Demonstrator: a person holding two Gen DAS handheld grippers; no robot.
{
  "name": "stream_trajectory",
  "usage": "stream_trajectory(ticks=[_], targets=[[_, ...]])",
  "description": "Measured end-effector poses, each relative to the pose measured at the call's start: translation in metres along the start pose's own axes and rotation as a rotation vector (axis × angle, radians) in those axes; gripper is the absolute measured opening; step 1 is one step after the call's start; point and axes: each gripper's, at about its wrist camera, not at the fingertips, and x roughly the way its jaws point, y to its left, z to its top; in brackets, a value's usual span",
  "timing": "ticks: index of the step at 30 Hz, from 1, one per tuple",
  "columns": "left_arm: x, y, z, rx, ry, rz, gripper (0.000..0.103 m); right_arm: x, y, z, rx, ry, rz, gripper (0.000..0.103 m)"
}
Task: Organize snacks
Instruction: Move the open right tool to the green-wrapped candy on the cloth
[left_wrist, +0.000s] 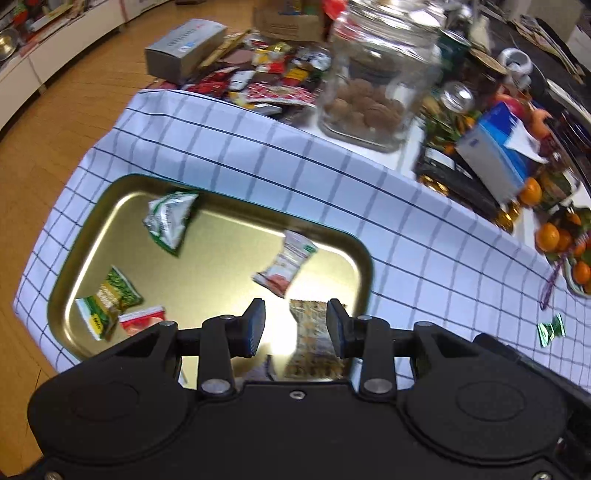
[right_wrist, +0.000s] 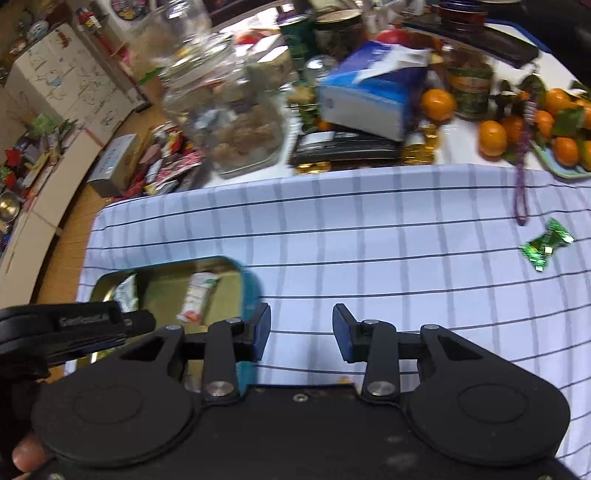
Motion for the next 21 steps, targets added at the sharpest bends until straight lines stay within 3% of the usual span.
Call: stream_trajectory(ticks=[8,14,21], targets=[[0.015,-0.041,-0.022,0.136,0.100,-0.072,0.045,-0.011,-0.068,0.000,0.079,0.009,-0.148,0.041],[0.028,-0.066,-0.043,0.215,0.170,-0.075,0.045,-0.021,-0.104,0.001,0.130,-0.010,-0.218,0.040],[0.025,-0.087,-0.046,0.242,0.199,-0.092,0.045,-0.033,-0.154,0.006,0.326,-0.040,-0.287,0.040]])
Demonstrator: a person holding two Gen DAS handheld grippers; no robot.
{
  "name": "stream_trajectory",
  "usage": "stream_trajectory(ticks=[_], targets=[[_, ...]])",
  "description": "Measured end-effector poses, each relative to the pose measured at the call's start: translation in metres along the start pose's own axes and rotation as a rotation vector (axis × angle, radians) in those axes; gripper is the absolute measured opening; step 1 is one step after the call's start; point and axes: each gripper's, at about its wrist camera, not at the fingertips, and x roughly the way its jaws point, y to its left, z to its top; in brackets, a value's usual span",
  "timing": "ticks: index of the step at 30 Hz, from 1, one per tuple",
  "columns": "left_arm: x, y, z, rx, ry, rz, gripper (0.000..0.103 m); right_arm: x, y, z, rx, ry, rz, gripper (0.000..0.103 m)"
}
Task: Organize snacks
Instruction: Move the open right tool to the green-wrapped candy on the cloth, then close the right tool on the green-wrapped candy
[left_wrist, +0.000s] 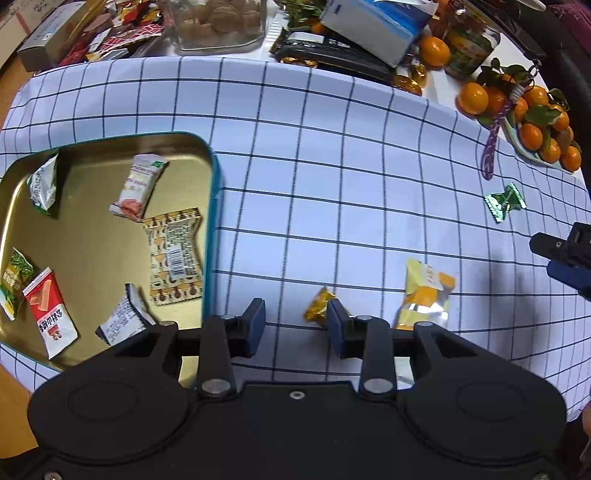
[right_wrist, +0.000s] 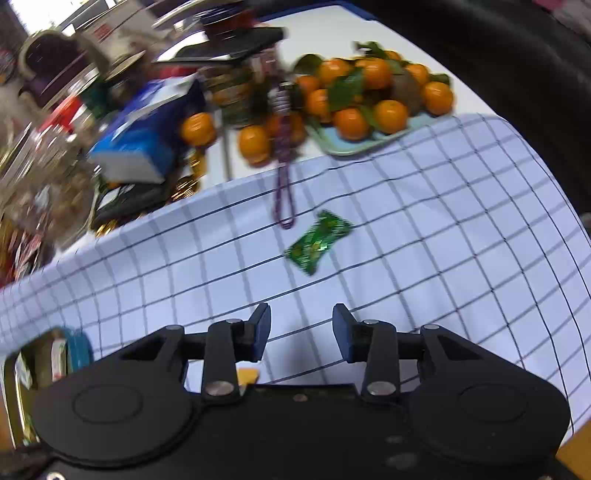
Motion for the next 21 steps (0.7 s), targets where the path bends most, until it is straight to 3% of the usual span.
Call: stream_trajectory(ticks=[4,13,21], targets=[[-0.001,-0.013,0.005,0.027,0.022,0.044,0.045,0.006,-0.016,0.005,0.093,-0.020,-0.043,0.040],[0.004,-0.025,0.012,0.021,0.070,0.028,0.045,0.030,-0.006,0.047,0.080,-0.168,-0.068,0.040],[0.009,-0.025,0.014,0.030,0.109,0.024,0.045,0.080,0.019,0.066,0.044,-0.125,-0.115,0.039]])
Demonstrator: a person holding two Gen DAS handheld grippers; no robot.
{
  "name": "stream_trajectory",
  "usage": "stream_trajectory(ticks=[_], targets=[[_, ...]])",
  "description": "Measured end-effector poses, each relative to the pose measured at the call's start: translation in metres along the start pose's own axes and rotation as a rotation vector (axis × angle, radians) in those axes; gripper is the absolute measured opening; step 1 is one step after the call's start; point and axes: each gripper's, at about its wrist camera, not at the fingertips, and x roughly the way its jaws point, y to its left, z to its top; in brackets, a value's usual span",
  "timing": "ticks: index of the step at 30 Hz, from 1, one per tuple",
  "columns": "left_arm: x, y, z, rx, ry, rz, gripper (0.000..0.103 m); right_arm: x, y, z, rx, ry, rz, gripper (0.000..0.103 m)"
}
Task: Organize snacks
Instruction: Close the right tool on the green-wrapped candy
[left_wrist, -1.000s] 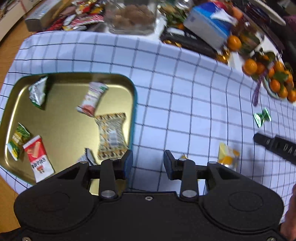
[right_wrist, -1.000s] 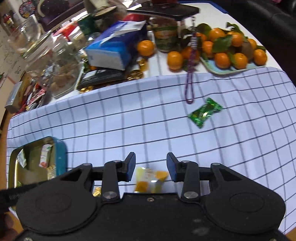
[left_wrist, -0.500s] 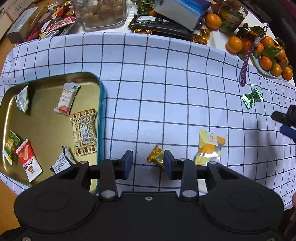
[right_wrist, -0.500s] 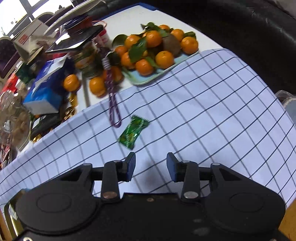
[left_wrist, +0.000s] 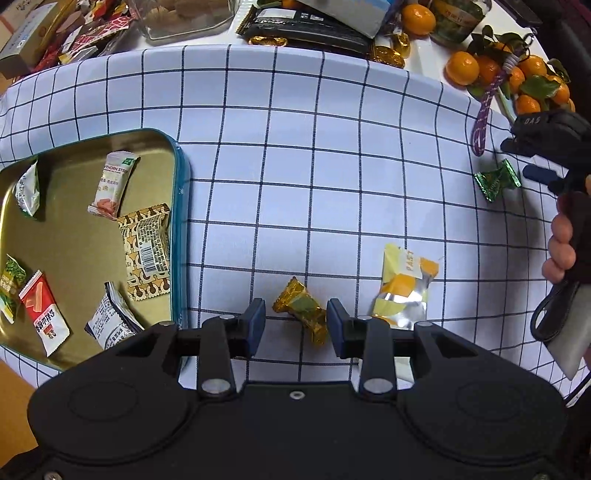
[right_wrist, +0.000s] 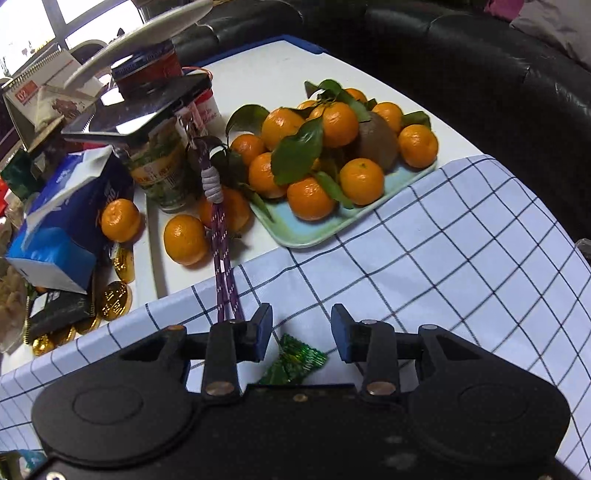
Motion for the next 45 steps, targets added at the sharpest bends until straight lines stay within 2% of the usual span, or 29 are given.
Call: stream_trajectory(ticks=[3,6,14,19,21,32,39,42,45], targets=[[-0.001,0.007,0.003,-0.031,0.005,-0.008,0.045,0.010,0.003,-0.006,-0.008,0.064,0.001,0.037],[-0.006,0.012,0.003,-0.054,0.004,-0.031,0.045,0.006,0.008,-0.016,-0.078,0.061,-0.011,0.033],[-0.006,0.017,-0.001,-0.051,0.009,-0.035,0.045,-0.020,0.000,-0.049,-0.153,0.096,0.025,0.028],[-0.003,0.020,-0.005,-0.053,0.019,-0.032,0.045,-0.037,-0.011,-0.074,-0.187,0.191,0.070,0.027],[-0.002,0.021,-0.007,-0.055,0.022,-0.032,0.045,-0.045,-0.014,-0.085,-0.207,0.203,0.075,0.027],[0.001,0.028,-0.013,-0.057,0.006,-0.081,0.045,-0.082,-0.039,-0.086,0.025,0.219,0.218,0.028],[0.006,0.028,-0.011,-0.060,0.008,-0.076,0.045,-0.062,-0.035,-0.087,0.126,0.342,0.228,0.029],[0.008,0.025,-0.010,-0.059,0.008,-0.076,0.045,-0.061,-0.027,-0.081,0.107,0.302,0.221,0.032],[0.007,0.020,-0.010,-0.046,0.004,-0.081,0.045,-0.058,-0.019,-0.079,0.076,0.289,0.167,0.032]])
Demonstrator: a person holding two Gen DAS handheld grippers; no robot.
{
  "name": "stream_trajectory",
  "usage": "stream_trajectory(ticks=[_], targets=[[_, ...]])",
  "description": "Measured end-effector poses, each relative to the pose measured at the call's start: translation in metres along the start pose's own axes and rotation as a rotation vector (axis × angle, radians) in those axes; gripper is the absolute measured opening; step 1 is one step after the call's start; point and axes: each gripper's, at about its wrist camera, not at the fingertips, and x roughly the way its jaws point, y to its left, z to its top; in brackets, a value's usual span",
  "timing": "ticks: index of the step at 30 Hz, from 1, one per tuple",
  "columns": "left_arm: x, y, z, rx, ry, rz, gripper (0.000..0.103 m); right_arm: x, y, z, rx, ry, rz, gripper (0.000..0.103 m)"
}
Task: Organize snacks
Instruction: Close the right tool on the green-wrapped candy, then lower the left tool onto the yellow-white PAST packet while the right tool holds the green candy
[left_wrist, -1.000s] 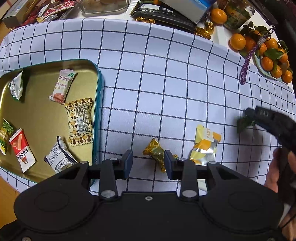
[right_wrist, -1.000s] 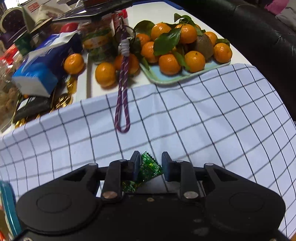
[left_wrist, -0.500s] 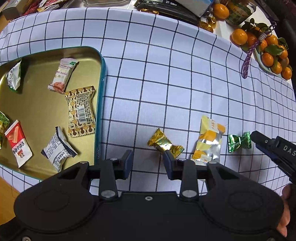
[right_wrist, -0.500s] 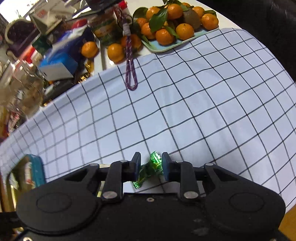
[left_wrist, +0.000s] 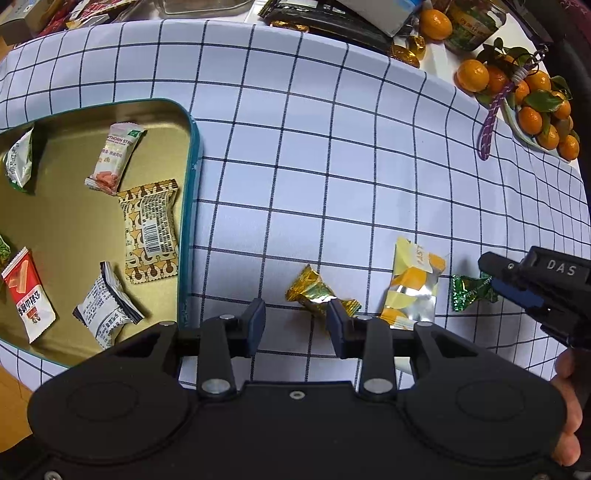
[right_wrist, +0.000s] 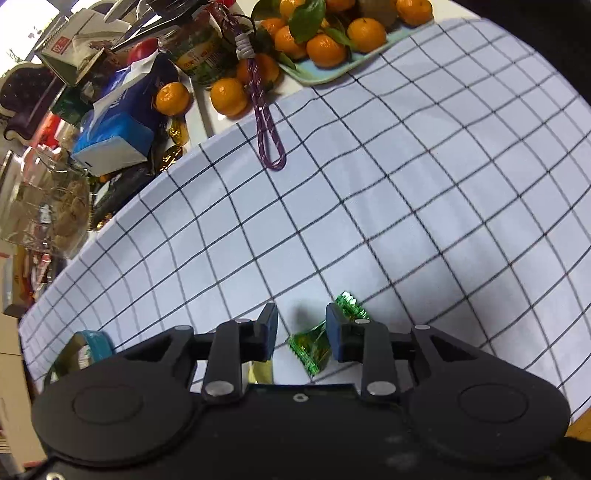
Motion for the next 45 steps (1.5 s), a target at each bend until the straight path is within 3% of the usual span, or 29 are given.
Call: stream_trajectory(ticks=[7,15,21,27,31,40,45], targets=[[-0.010,-0.013,-0.005,0.083,-0.061,0.012,0.045,-0.010,-0.009,-0.003,0.036,0.007,0.018,0.032],[-0.005,-0.007,-0.004,0.065,-0.035,0.006,0.045,0.003,-0.015,-0.006,0.077,0.104,0.008,0.032],[-0.007,-0.011,-0.006,0.099,-0.050,-0.004,0.045,0.006,-0.003,0.000,0.031,0.031,-0.007,0.033],[-0.011,-0.014,-0.005,0.120,-0.063,-0.049,0.045,0.017,0.014,-0.010,-0.106,0.037,-0.094,0.033],[-0.012,-0.018,-0.004,0.110,-0.072,-0.061,0.045,0.016,0.019,-0.017,-0.191,0.003,-0.127,0.027],[-0.009,-0.049,-0.006,0.174,-0.094,-0.081,0.045,-0.009,0.004,-0.011,-0.163,-0.070,-0.136,0.024],[-0.009,-0.070,-0.010,0.248,-0.166,-0.048,0.045,-0.022,-0.005,-0.006,-0.112,-0.086,-0.105,0.024]])
